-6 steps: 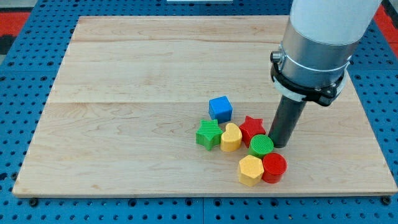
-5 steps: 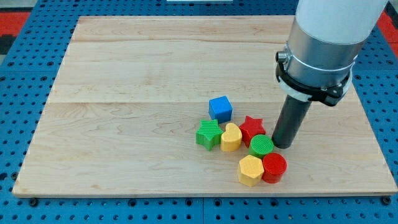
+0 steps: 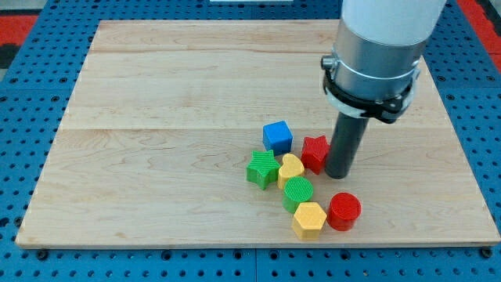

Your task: Point your arm closer to the red circle

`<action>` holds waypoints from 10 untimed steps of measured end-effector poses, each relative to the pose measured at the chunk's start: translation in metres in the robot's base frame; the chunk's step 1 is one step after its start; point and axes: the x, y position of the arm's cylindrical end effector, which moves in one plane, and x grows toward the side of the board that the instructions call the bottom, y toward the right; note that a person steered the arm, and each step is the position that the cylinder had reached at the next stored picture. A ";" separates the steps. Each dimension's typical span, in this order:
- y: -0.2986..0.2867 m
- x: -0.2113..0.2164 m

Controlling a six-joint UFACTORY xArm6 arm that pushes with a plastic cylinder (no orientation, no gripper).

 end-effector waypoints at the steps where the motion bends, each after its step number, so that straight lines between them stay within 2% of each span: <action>1: 0.074 0.007; 2: 0.106 0.065; 3: 0.098 0.096; 4: 0.050 0.096; 5: -0.024 0.097; 6: -0.059 0.075; 7: -0.060 0.045; 10: -0.060 0.035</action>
